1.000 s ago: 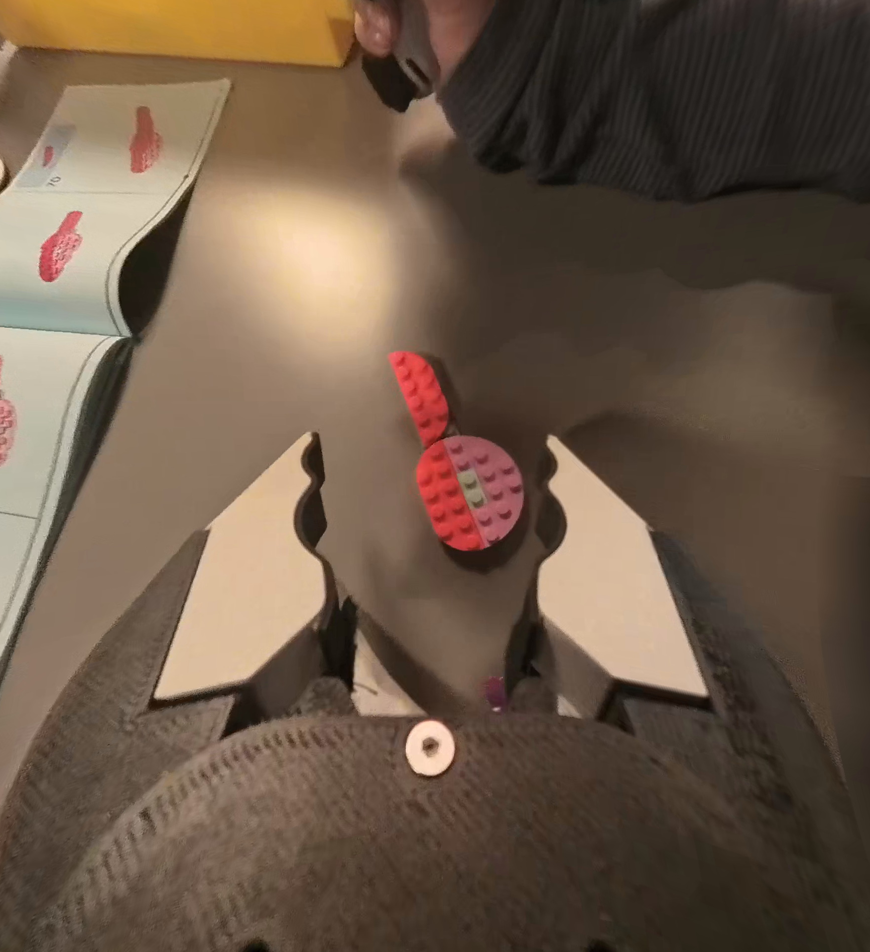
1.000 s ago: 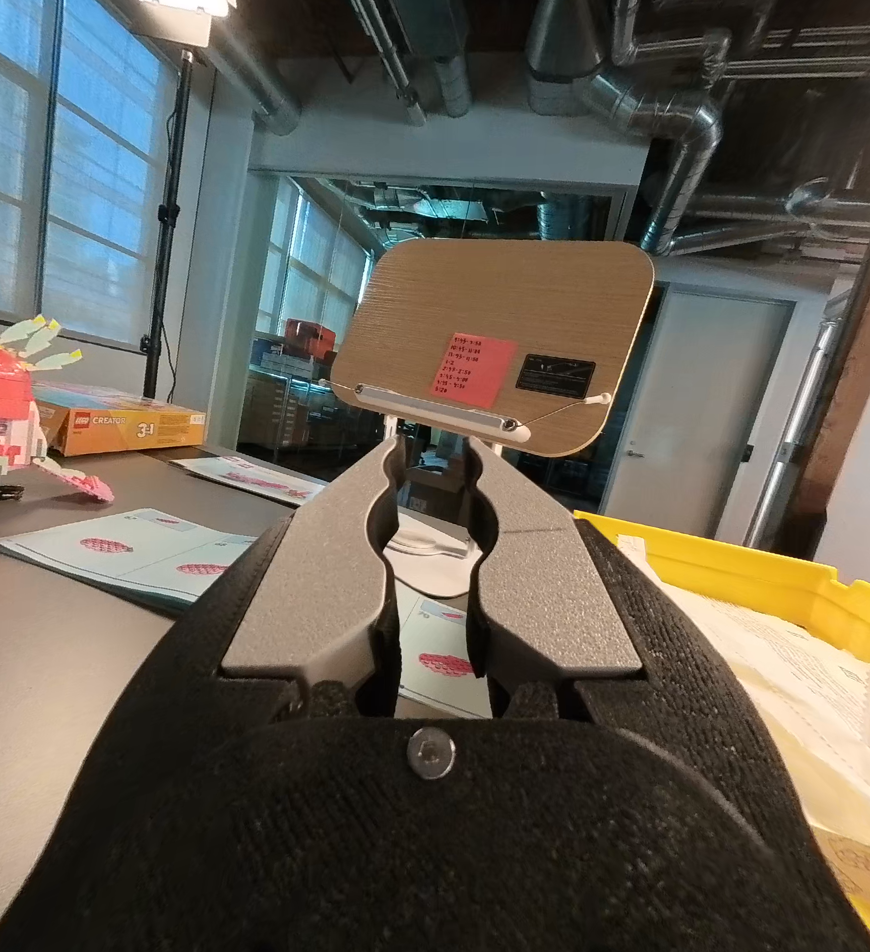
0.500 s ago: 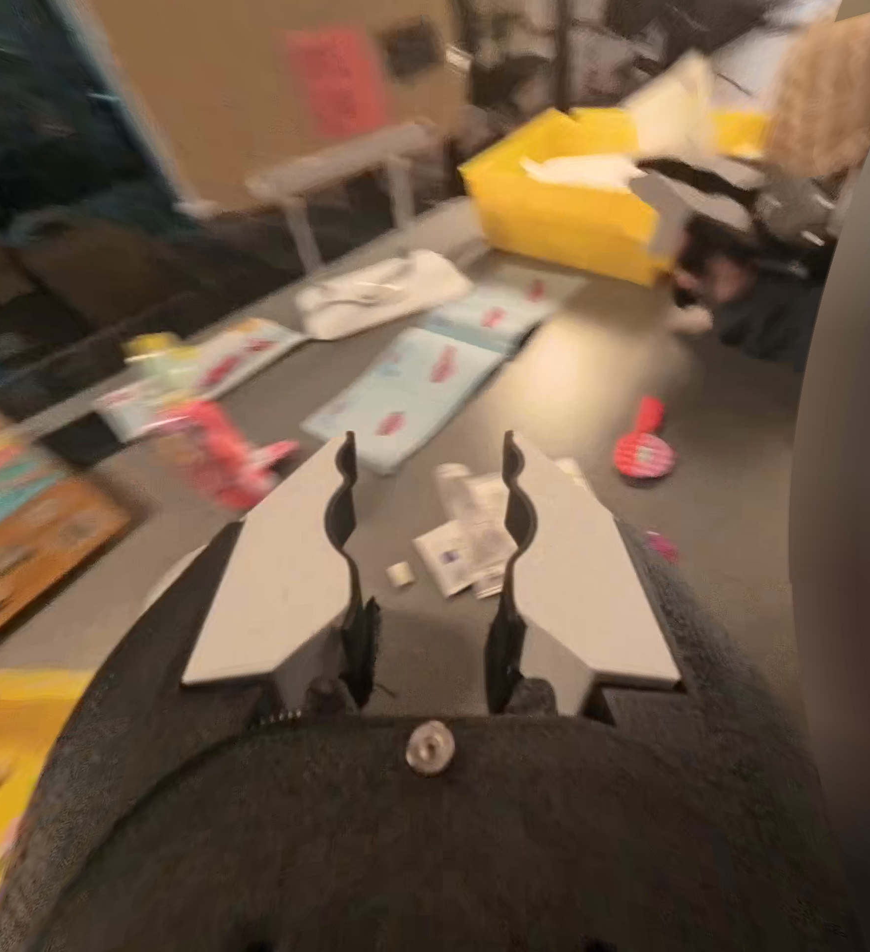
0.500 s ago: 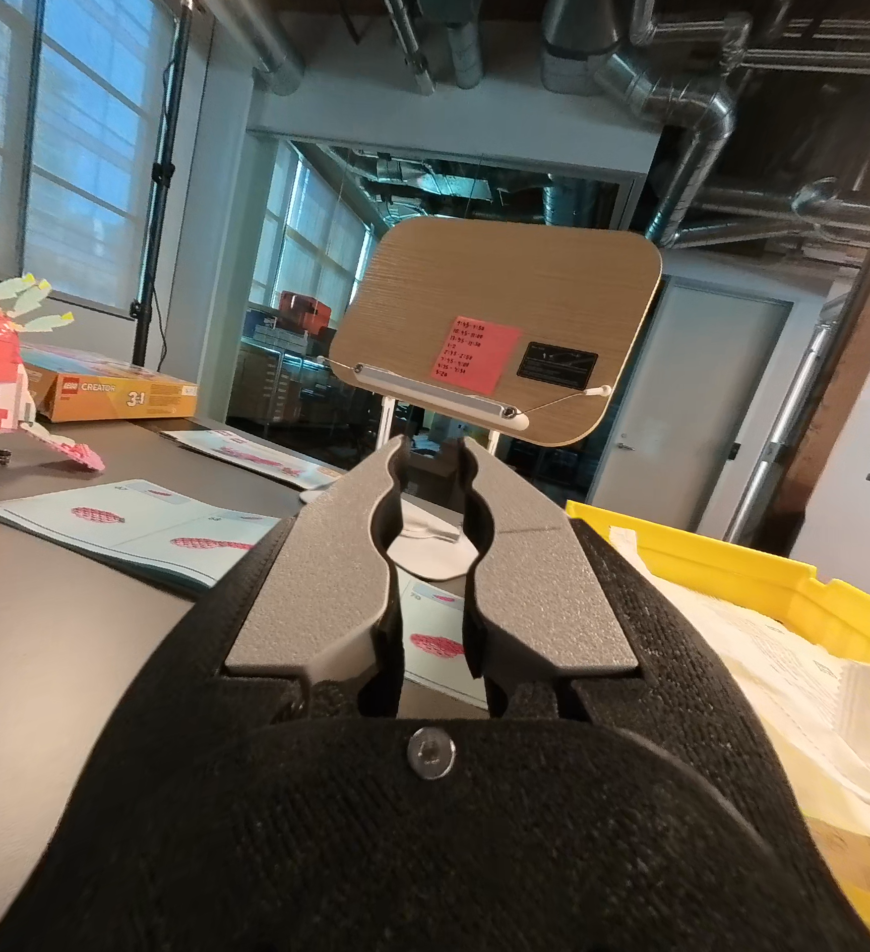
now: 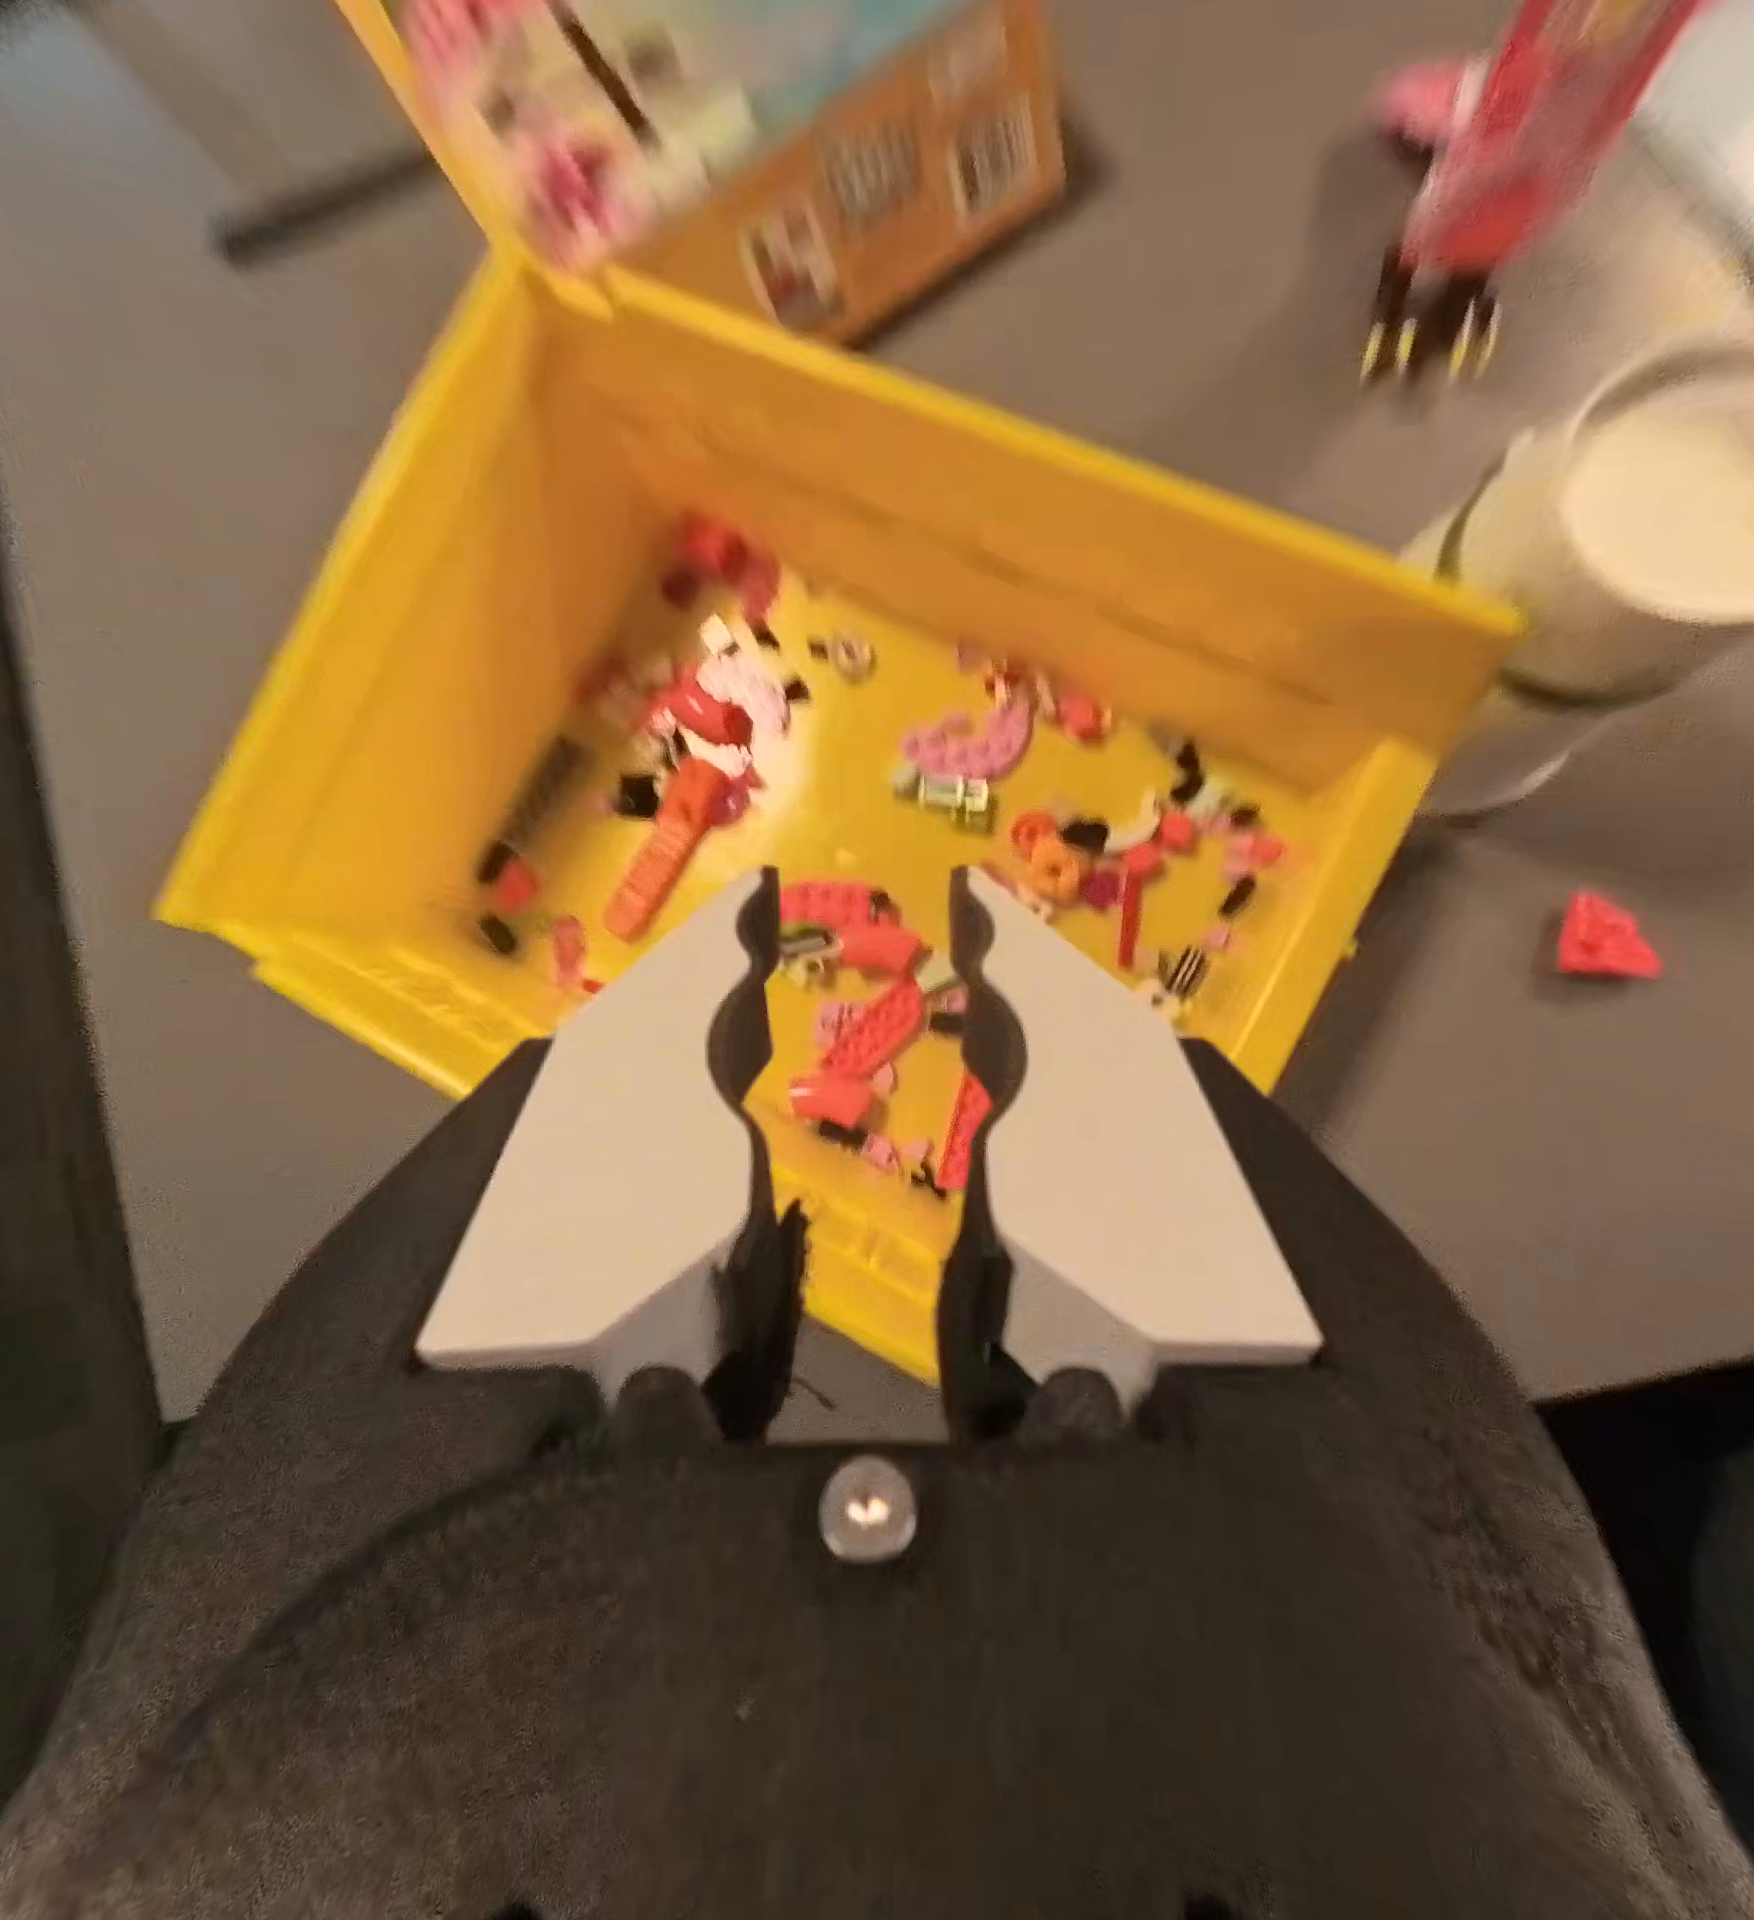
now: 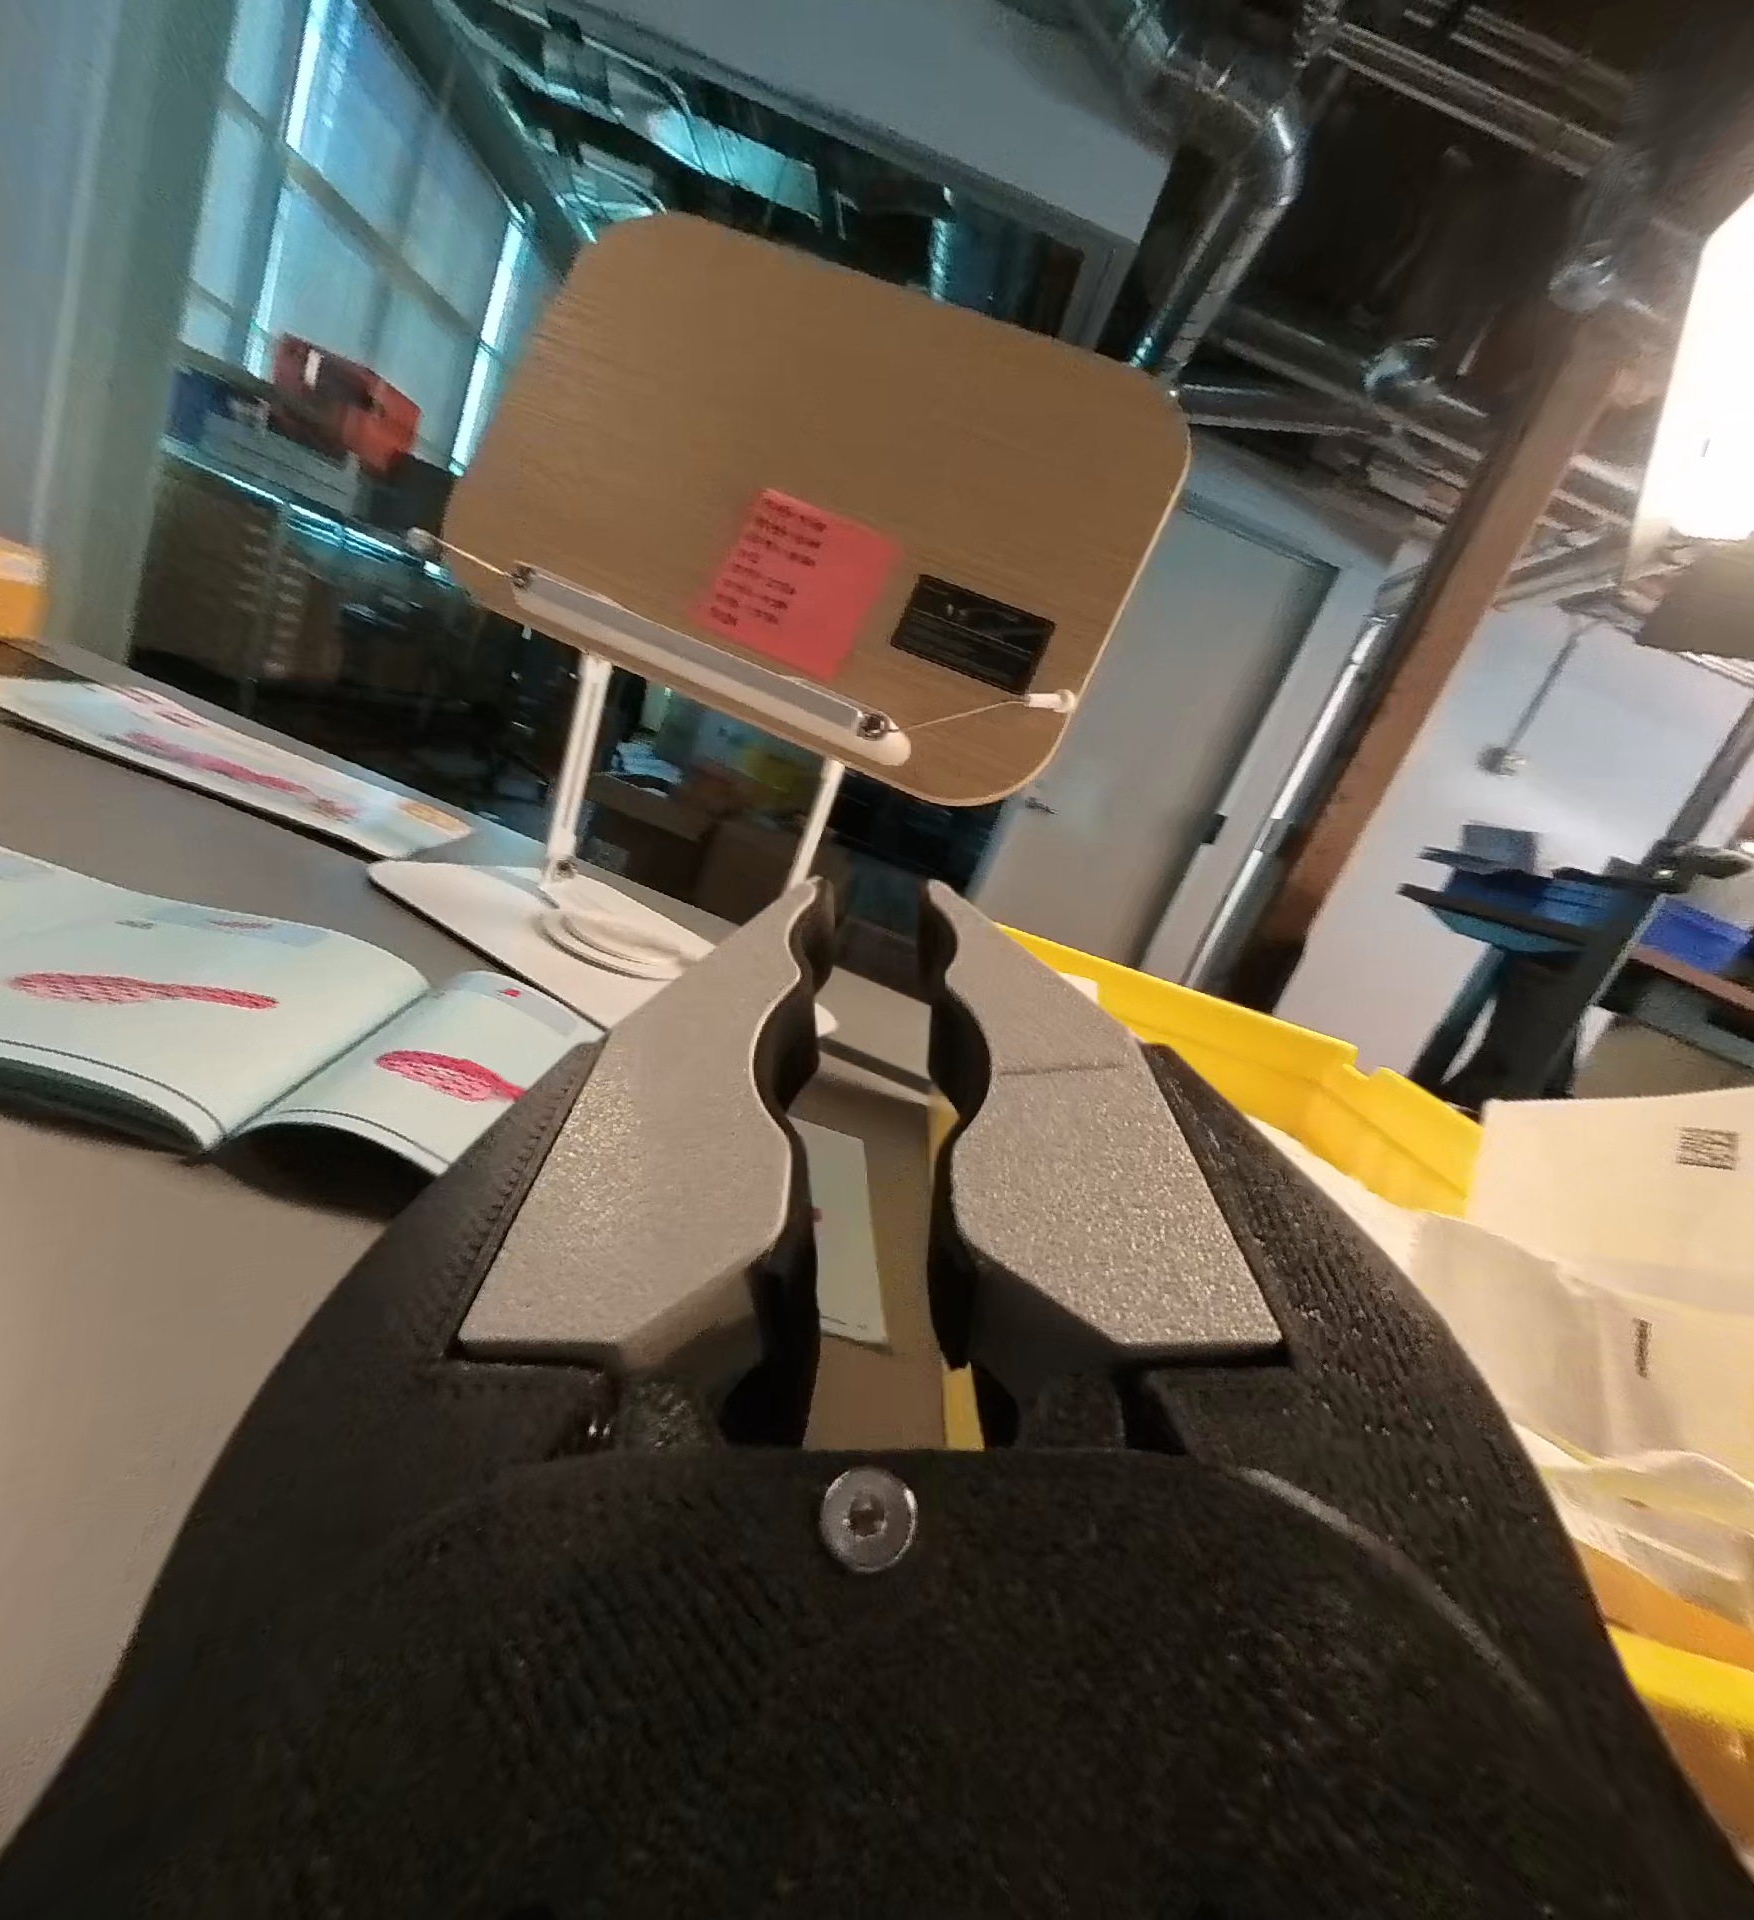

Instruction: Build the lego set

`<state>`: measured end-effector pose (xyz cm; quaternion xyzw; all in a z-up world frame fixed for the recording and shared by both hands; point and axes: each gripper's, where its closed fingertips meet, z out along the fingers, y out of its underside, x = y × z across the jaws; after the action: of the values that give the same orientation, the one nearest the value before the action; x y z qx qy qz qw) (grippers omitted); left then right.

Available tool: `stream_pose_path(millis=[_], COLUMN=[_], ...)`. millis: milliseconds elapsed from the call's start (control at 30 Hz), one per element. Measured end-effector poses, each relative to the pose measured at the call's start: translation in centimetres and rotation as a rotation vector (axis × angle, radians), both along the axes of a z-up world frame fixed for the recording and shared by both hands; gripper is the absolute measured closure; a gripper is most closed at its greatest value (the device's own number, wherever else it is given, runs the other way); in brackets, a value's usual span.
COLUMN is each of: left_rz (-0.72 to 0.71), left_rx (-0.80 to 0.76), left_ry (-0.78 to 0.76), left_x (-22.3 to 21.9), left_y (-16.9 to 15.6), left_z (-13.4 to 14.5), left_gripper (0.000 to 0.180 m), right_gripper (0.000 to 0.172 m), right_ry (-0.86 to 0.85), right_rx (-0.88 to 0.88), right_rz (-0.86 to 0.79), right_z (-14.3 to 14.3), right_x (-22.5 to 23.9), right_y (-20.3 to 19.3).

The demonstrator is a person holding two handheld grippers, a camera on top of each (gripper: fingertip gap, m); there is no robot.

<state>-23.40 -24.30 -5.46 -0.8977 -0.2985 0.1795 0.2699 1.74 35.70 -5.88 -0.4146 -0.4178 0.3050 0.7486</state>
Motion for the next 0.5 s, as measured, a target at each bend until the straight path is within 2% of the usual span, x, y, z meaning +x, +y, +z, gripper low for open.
stream_pose_path(millis=[167, 300, 400, 500], left_rz=[-0.123, -0.186, -0.201, -0.145], left_rx=[-0.168, -0.289, -0.388, -0.383], left_ry=[-0.337, -0.515, -0.476, -0.447], left_x=[1.2, 3.2, 2.5, 0.5], left_y=[-0.3, -0.8, -1.6, -2.3], left_z=[-7.2, -10.7, -11.5, -10.8], left_gripper=[0.154, 0.153, 0.156, 0.157], right_gripper=[0.158, 0.158, 0.158, 0.158], right_ry=[-0.040, -0.068, -0.081, -0.091], right_rx=[0.017, 0.020, 0.022, 0.033], right_rz=[-0.092, -0.135, -0.155, -0.168], right_z=[-0.5, -0.8, -1.0, -1.1], right_x=[-0.1, -0.3, -0.3, -0.4], right_y=[1.0, 1.6, 1.8, 1.8])
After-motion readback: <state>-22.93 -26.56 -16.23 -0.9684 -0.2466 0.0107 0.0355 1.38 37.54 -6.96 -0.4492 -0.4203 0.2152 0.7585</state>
